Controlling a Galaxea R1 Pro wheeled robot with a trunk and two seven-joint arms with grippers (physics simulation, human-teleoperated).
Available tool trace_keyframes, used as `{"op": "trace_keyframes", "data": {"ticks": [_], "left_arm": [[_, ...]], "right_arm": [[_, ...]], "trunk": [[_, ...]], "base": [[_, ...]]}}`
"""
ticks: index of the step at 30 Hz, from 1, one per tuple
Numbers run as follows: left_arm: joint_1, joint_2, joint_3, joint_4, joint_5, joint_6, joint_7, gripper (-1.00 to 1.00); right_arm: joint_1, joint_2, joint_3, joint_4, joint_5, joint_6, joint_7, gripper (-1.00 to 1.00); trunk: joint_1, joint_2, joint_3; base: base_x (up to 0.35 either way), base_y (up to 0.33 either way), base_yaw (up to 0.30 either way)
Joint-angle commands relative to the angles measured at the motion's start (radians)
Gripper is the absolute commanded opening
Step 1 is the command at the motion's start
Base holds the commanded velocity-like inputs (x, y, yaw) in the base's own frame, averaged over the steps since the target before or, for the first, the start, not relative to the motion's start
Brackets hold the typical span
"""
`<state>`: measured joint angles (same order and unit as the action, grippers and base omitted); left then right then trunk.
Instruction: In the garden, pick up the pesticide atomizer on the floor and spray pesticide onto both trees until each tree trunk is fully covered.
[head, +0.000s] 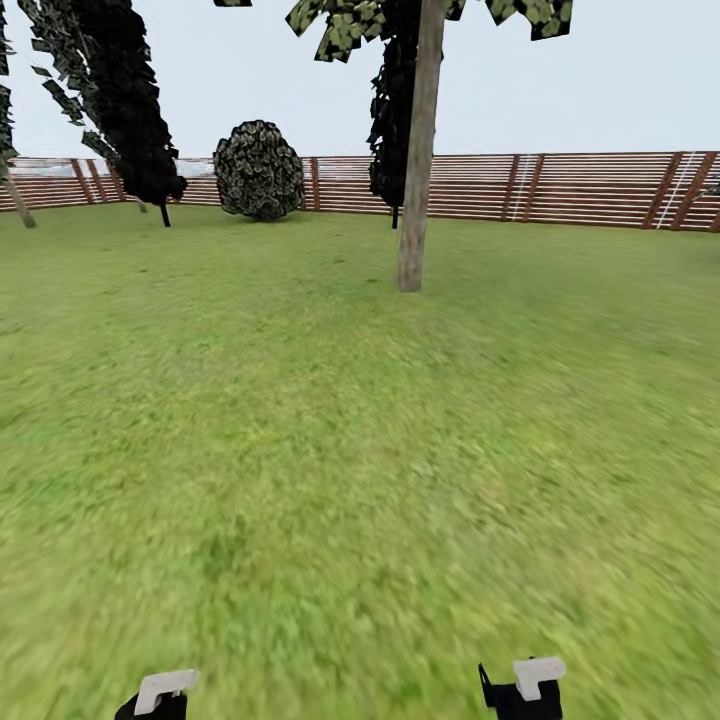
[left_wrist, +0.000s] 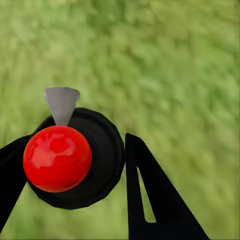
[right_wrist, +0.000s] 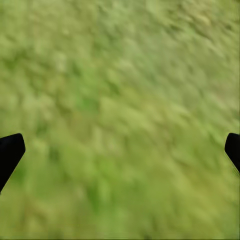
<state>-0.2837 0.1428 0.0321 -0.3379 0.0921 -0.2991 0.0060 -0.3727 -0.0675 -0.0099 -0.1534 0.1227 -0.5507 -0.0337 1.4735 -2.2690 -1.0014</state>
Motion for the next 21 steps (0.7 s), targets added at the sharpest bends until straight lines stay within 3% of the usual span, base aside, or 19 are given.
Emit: {"op": "trace_keyframes", "data": {"ticks": [1, 21], "left_arm": [[0.000, 0.001, 0.000, 0.000, 0.000, 0.000, 0.000, -1.00], [0.000, 0.001, 0.000, -0.001, 0.000, -0.001, 0.000, -1.00]], "right_arm": [[0.000, 0.000, 0.000, 0.000, 0.000, 0.000, 0.000, 1.00], [0.000, 0.000, 0.001, 0.000, 0.000, 0.000, 0.000, 1.00]], "trunk": [[0.000, 0.000, 0.000], [0.000, 0.000, 0.000]], "base": [[0.337, 0.000, 0.000], [0.338, 0.000, 0.000]]}}
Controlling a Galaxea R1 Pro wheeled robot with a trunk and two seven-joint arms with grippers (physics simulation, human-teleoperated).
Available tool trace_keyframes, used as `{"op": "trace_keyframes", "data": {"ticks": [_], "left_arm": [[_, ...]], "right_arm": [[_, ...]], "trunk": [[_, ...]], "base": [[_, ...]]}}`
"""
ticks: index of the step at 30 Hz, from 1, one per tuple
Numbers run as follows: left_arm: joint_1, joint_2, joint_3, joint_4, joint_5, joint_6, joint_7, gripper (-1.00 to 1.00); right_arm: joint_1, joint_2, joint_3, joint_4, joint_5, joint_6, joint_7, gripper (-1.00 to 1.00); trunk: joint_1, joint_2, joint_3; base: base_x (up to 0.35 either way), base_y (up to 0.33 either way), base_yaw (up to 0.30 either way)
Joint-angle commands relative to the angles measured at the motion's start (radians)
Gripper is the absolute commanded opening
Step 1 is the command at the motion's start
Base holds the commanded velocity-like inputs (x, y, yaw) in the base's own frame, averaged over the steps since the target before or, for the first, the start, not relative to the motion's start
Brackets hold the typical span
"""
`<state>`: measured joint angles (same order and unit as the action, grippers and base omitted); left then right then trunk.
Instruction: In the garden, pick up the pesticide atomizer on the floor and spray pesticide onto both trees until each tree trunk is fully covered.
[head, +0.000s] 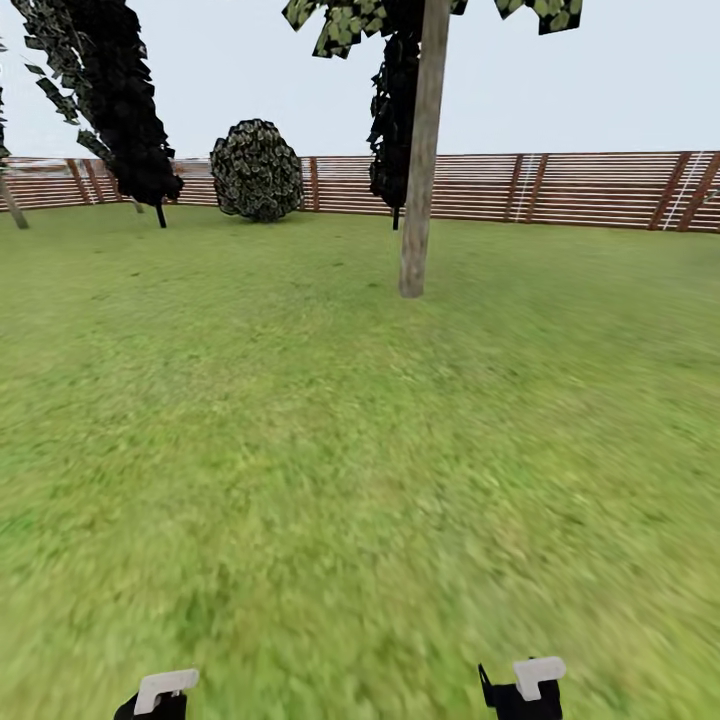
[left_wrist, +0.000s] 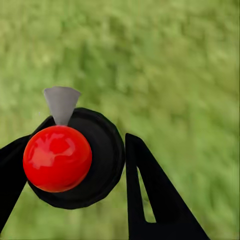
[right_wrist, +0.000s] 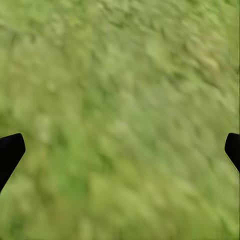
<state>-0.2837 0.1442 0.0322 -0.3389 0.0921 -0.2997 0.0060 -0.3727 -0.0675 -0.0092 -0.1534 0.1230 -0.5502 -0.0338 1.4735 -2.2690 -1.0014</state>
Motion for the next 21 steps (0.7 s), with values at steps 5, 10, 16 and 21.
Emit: {"op": "trace_keyframes", "data": {"ticks": [5, 10, 16, 21], "left_arm": [[0.000, 0.000, 0.000, 0.000, 0.000, 0.000, 0.000, -1.00], [0.000, 0.000, 0.000, 0.000, 0.000, -0.001, 0.000, -1.00], [0.000, 0.000, 0.000, 0.000, 0.000, 0.000, 0.000, -1.00], [0.000, 0.000, 0.000, 0.000, 0.000, 0.000, 0.000, -1.00]], "right_arm": [[0.000, 0.000, 0.000, 0.000, 0.000, 0.000, 0.000, 1.00], [0.000, 0.000, 0.000, 0.000, 0.000, 0.000, 0.000, 1.00], [0.000, 0.001, 0.000, 0.000, 0.000, 0.000, 0.000, 1.00], [0.000, 0.001, 0.000, -0.001, 0.000, 0.000, 0.000, 1.00]], "trunk": [[0.000, 0.000, 0.000], [0.000, 0.000, 0.000], [0.000, 0.000, 0.000], [0.000, 0.000, 0.000]], "base": [[0.338, 0.000, 0.000], [0.338, 0.000, 0.000], [0.337, 0.000, 0.000], [0.338, 0.000, -0.017]]}}
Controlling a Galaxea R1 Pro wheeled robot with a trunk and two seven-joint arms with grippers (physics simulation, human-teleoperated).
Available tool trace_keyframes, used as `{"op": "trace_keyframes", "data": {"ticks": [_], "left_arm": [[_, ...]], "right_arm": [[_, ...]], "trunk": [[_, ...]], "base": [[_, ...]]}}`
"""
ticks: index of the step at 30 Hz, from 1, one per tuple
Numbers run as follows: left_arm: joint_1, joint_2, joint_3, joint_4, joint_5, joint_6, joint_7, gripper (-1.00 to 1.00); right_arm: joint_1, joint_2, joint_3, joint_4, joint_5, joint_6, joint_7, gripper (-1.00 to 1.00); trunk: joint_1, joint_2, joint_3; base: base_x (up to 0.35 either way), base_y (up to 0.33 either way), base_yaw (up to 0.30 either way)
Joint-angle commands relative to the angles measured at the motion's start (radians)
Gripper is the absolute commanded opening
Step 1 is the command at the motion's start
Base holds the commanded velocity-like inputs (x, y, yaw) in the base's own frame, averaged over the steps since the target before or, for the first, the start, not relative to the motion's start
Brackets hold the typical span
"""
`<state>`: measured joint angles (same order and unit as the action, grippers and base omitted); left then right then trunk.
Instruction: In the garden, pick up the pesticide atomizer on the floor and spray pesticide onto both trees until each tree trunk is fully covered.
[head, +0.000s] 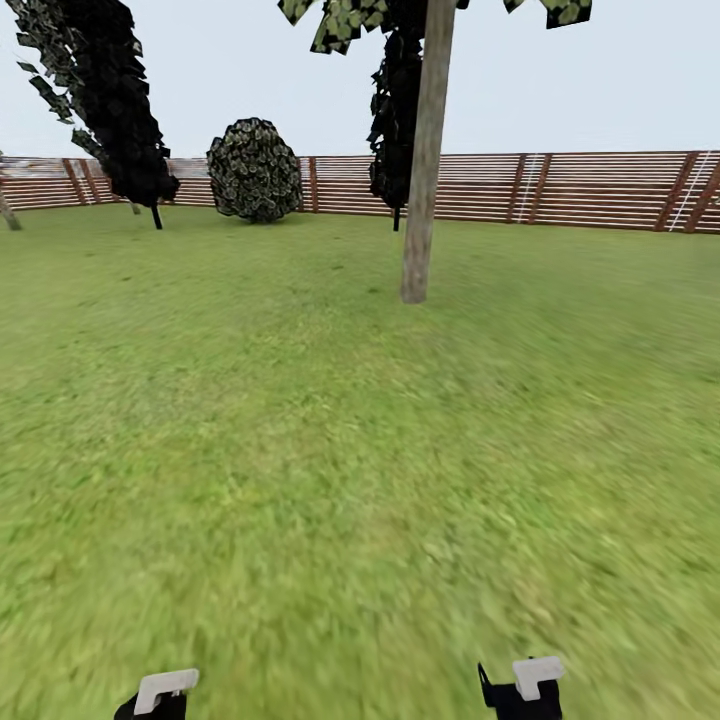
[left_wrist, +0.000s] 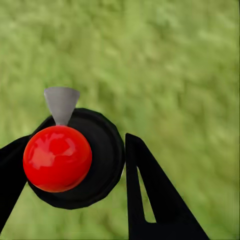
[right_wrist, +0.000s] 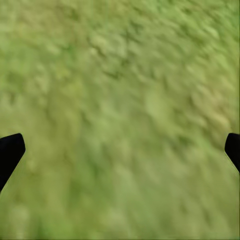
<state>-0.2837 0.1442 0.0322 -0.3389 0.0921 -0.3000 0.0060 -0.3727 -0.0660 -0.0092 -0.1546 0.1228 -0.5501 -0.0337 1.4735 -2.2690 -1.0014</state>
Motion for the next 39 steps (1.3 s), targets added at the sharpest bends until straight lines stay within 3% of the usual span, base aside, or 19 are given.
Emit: {"op": "trace_keyframes", "data": {"ticks": [1, 10, 39], "left_arm": [[0.000, 0.000, 0.000, 0.000, 0.000, 0.000, 0.000, -1.00], [0.000, 0.000, 0.000, 0.000, 0.000, 0.001, 0.000, -1.00], [0.000, 0.000, 0.000, 0.000, 0.000, -0.001, 0.000, -1.00]], "right_arm": [[0.000, 0.000, 0.000, 0.000, 0.000, 0.000, 0.000, 1.00], [0.000, 0.000, 0.000, 0.000, 0.000, -0.001, 0.000, 1.00], [0.000, -0.001, 0.000, 0.001, 0.001, -0.001, 0.000, 1.00]], "trunk": [[0.000, 0.000, 0.000], [0.000, 0.000, 0.000], [0.000, 0.000, 0.000]], "base": [[0.338, 0.000, -0.115], [0.338, 0.000, -0.171], [0.337, 0.000, -0.003]]}}
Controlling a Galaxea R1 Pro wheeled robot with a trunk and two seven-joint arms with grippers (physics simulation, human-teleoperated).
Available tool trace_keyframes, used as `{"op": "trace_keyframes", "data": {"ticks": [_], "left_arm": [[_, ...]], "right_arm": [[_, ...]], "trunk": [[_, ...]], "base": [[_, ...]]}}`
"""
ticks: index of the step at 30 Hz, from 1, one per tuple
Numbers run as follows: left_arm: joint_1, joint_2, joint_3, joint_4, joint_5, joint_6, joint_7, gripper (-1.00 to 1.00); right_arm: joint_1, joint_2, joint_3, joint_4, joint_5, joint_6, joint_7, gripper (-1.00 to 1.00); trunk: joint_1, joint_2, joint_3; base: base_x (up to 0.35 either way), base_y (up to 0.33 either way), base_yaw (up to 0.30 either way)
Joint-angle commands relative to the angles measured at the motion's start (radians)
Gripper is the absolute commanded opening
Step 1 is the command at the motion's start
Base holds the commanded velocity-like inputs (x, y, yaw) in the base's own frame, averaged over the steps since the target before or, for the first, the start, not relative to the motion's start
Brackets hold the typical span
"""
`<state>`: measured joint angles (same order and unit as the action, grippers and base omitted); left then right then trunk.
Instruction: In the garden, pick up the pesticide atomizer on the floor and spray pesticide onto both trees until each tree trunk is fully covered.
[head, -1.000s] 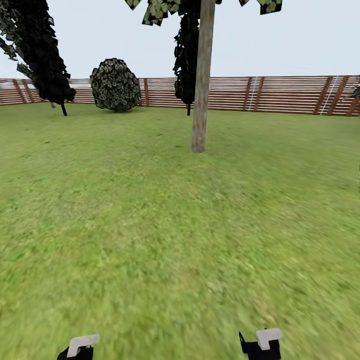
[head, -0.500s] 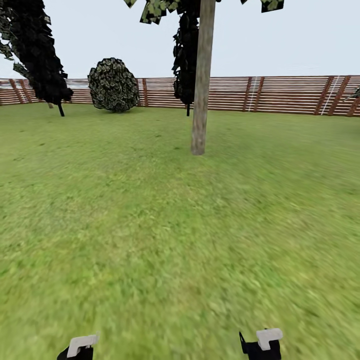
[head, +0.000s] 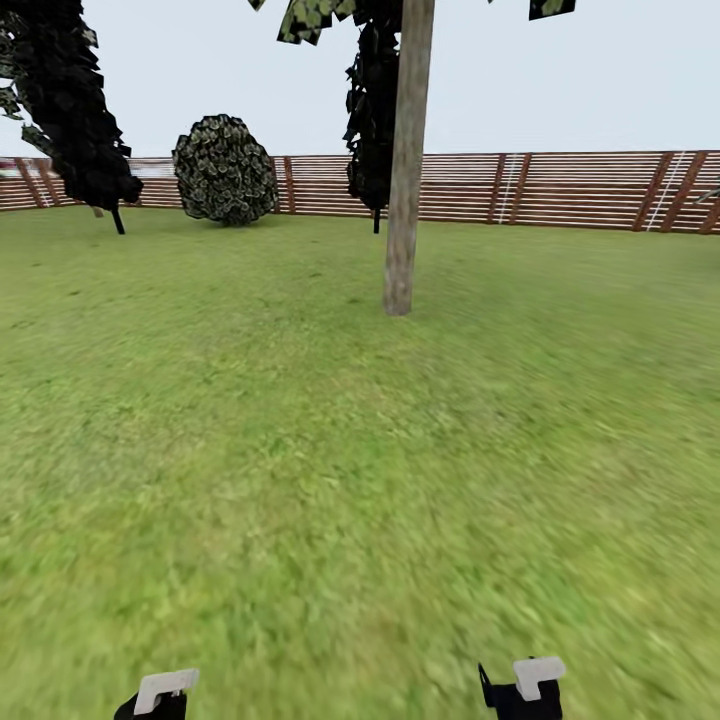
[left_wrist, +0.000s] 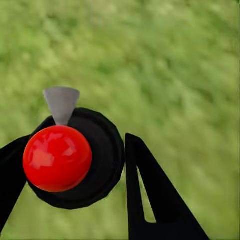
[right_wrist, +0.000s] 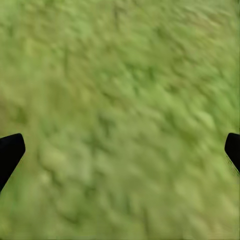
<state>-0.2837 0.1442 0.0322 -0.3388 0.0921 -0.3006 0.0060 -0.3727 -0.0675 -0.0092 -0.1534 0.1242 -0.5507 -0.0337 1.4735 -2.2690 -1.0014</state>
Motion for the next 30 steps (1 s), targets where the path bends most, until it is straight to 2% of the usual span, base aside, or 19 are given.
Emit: {"op": "trace_keyframes", "data": {"ticks": [1, 30], "left_arm": [[0.000, 0.000, 0.000, 0.000, 0.000, 0.000, 0.000, -1.00], [0.000, 0.000, 0.000, 0.000, 0.000, -0.001, 0.000, -1.00]], "right_arm": [[0.000, 0.000, 0.000, 0.000, 0.000, 0.000, 0.000, 1.00], [0.000, 0.001, 0.000, -0.002, -0.001, 0.000, 0.000, 1.00]], "trunk": [[0.000, 0.000, 0.000], [0.000, 0.000, 0.000]], "base": [[0.338, 0.000, 0.000], [0.338, 0.000, -0.009]]}}
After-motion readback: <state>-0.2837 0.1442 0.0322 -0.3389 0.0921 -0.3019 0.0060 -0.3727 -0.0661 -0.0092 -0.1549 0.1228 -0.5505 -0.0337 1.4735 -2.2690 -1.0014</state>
